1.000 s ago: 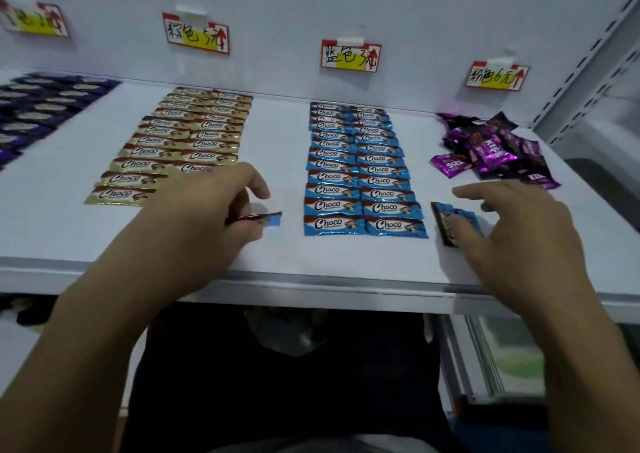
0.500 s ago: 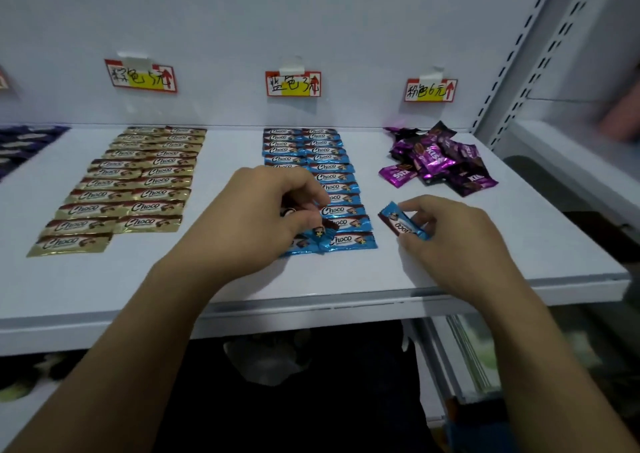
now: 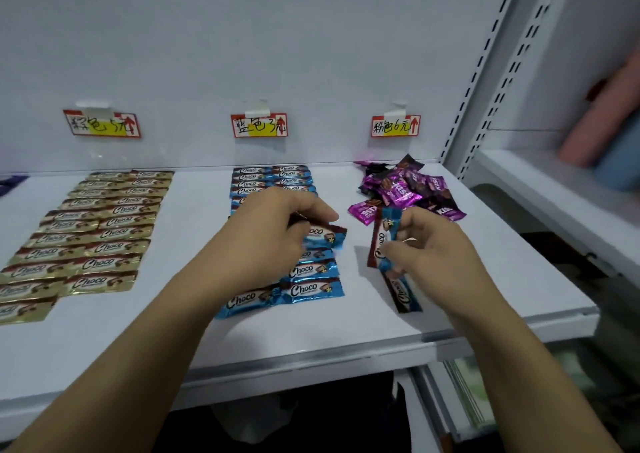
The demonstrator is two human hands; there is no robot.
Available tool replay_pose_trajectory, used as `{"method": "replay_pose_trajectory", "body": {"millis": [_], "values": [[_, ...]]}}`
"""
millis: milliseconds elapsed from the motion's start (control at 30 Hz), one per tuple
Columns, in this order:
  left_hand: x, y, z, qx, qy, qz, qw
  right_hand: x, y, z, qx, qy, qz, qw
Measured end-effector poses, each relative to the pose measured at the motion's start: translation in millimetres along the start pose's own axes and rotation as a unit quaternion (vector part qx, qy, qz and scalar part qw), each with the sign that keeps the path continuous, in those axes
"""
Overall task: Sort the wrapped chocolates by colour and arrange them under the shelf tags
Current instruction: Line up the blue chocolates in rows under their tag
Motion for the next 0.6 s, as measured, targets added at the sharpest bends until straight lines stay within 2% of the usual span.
{"method": "replay_pose_trajectory", "body": {"millis": [100, 200, 367, 600], "values": [[0, -4, 9, 0.003, 0.018, -0.012, 1.0, 3, 8, 5, -0.004, 0.019, 0.051, 0.999], [-4, -1, 16, 0.001, 0.005, -0.044, 0.999, -2, 15, 11, -0.025, 0.002, 0.026, 0.999], [-7, 9, 18, -0.006, -0.026, -0.167, 0.986, -3, 17, 21, -0.036, -0.019, 0.048, 0.998], [-6, 23, 1, -0.016, -0.068, -0.226, 0.972, 12, 27, 27, -0.077, 0.025, 0.082, 0.993]]}}
Point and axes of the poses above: each hand's wrist, its own z-axis towards the middle knuckle, its own x-axis out of the palm, y = z × x, the point moved 10 cm from there along z, towards the middle knuckle, and after that the axes turned 15 degrees about y, right-handed, at the moved point
